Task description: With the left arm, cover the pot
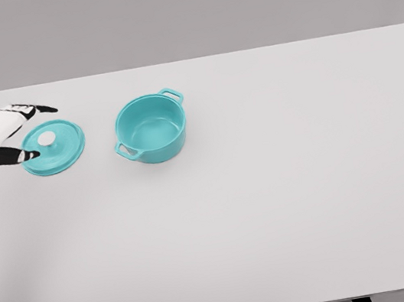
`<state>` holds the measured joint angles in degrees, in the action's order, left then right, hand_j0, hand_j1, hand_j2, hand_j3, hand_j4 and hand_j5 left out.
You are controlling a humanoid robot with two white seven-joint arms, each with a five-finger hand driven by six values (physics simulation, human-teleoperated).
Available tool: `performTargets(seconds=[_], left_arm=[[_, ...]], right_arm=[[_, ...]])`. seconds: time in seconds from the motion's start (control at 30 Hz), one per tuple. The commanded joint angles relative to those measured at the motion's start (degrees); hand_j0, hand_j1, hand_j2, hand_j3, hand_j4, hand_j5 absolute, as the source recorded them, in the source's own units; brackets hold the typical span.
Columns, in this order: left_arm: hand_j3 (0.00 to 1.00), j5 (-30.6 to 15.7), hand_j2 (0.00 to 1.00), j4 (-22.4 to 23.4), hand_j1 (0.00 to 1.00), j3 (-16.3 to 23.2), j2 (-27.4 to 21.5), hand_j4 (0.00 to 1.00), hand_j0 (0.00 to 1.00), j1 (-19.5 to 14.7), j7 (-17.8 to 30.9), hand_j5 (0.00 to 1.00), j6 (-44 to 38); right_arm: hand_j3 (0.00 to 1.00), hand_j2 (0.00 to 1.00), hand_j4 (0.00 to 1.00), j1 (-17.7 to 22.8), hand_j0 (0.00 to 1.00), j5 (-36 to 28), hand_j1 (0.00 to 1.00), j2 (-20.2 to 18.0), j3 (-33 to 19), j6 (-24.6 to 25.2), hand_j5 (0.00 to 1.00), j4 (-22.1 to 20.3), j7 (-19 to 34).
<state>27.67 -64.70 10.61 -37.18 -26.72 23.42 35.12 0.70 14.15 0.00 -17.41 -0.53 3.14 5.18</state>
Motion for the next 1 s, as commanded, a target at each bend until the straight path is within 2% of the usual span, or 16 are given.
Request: performTargets(seconds=[0.0, 0.07, 0.1, 0.6, 0.67, 0.97], left_arm=[[0.85, -0.43, 0.85, 0.8, 0.85, 1.17, 0.0, 0.85, 0.85, 0.0, -0.04, 0.85, -0.12], [0.84, -0.43, 0.84, 1.59, 0.84, 1.26, 0.18, 0.84, 0.84, -0.18, -0.04, 0.84, -0.12], [0.79, -0.43, 0.79, 2.29, 0.79, 1.26, 0.62, 0.79, 0.79, -0.26, -0.04, 0.79, -0.12], [0.79, -0.08, 0.79, 7.13, 0.79, 1.96, 2.47, 0.79, 0.79, -1.67, -0.04, 0.79, -0.12], [0.75, 0.1, 0.75, 8.09, 0.75, 1.96, 2.82, 0.75, 0.75, -2.11, -0.04, 0.75, -0.12], [0.74, 0.45, 0.74, 12.05, 0.74, 2.4, 3.7, 0.74, 0.74, -3.69, -0.04, 0.74, -0.12]], right_arm=[[1.0, 1.0, 1.0, 0.0, 1.0, 0.0, 1.0, 0.0, 0.0, 0.0, 1.0, -0.06, 0.01], [1.0, 1.0, 1.0, 0.0, 1.0, 0.0, 1.0, 0.0, 0.0, 0.0, 1.0, 0.03, 0.01], [1.0, 1.0, 1.0, 0.0, 1.0, 0.0, 1.0, 0.0, 0.0, 0.0, 1.0, 0.03, 0.01], [1.0, 1.0, 1.0, 0.0, 1.0, 0.0, 1.0, 0.0, 0.0, 0.0, 1.0, 0.03, 0.01], [1.0, 1.0, 1.0, 0.0, 1.0, 0.0, 1.0, 0.0, 0.0, 0.0, 1.0, 0.03, 0.01], [1.0, 1.0, 1.0, 0.0, 1.0, 0.0, 1.0, 0.0, 0.0, 0.0, 1.0, -0.06, 0.01]])
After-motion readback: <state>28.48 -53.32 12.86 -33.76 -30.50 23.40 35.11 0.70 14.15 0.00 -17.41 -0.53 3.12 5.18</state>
